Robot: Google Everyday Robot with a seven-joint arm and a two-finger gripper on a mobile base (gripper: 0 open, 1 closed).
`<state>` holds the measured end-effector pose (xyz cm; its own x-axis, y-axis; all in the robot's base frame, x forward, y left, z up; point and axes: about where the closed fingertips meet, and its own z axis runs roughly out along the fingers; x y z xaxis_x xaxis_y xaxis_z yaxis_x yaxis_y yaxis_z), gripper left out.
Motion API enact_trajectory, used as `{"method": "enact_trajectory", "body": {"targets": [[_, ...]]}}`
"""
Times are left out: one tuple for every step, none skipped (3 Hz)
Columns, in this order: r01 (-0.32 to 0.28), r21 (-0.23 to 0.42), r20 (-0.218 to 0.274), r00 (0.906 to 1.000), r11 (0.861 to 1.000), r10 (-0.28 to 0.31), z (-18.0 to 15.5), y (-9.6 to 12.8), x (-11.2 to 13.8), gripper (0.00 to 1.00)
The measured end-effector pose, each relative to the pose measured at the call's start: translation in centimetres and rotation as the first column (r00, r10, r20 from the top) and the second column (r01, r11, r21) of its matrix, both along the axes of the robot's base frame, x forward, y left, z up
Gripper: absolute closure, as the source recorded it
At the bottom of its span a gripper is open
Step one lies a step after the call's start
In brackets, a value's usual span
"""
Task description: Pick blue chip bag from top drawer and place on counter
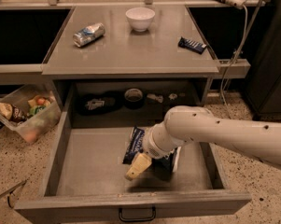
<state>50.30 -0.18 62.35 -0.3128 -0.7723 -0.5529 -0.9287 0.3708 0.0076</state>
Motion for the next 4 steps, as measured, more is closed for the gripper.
{"method": "enact_trajectory", "body": {"targets": [[0.001,0.001,0.001,1.0000,1.000,-0.001,0.0,0.0,0.0,0.19],[0.001,0.001,0.001,1.0000,1.000,-0.001,0.0,0.0,0.0,0.41],[0.001,0.001,0.001,1.0000,1.000,-0.001,0.0,0.0,0.0,0.65],[0.006,0.033,0.002,1.0000,0.999,-0.006,3.1,-0.2,0.1,0.88]]}}
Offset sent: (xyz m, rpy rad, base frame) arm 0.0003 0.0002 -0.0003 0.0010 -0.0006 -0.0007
